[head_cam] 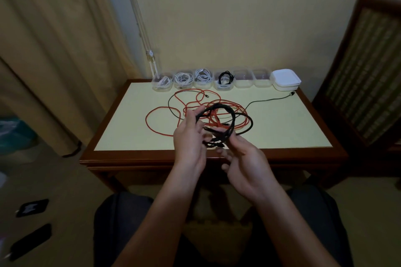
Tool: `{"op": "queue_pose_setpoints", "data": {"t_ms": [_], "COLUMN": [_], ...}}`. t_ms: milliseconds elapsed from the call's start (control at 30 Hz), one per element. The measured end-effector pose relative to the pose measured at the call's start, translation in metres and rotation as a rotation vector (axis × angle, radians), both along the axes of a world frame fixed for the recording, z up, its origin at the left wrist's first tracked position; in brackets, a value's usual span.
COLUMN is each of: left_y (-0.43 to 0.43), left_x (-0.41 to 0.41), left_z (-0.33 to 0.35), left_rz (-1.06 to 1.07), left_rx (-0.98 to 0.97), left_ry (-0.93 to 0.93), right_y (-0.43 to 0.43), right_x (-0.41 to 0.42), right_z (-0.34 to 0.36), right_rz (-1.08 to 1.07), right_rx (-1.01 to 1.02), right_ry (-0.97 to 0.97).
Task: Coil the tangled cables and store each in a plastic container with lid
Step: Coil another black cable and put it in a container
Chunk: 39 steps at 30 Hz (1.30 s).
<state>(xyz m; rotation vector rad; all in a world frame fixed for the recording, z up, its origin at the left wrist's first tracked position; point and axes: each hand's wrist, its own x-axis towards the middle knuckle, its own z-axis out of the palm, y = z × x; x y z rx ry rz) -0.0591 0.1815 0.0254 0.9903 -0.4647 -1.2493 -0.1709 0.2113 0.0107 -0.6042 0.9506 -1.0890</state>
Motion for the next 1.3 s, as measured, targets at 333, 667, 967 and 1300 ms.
{"op": "queue_pose_setpoints", "data": {"t_ms": [333, 667, 967, 1300], "left_y": [0.011, 0.013, 0.007, 0.005], "left_x": [-0.002, -0.004, 0.006, 0.008], "left_z": [0.001, -0.006, 0.001, -0.003], "left_rz": [-0.304, -0.403, -0.484, -0.364], "left_rx": [0.21, 0.072, 0.204, 0.061], "left_ry": [-0.101, -0.378, -0.028, -0.323], "right_y": [-0.004, -0.002, -0.003, -0.001], "right_x": [-0.02, -0.017, -0.022, -0.029], "right_z": [-0.003, -0.004, -0.005, -0.008], "right_rz": [-0.075, -0.051, 0.016, 0.084], "right_rx": [0.213, 0.201, 0.161, -0.239], "right_ry": [-0.07, 0.128, -0.19, 0.608]}}
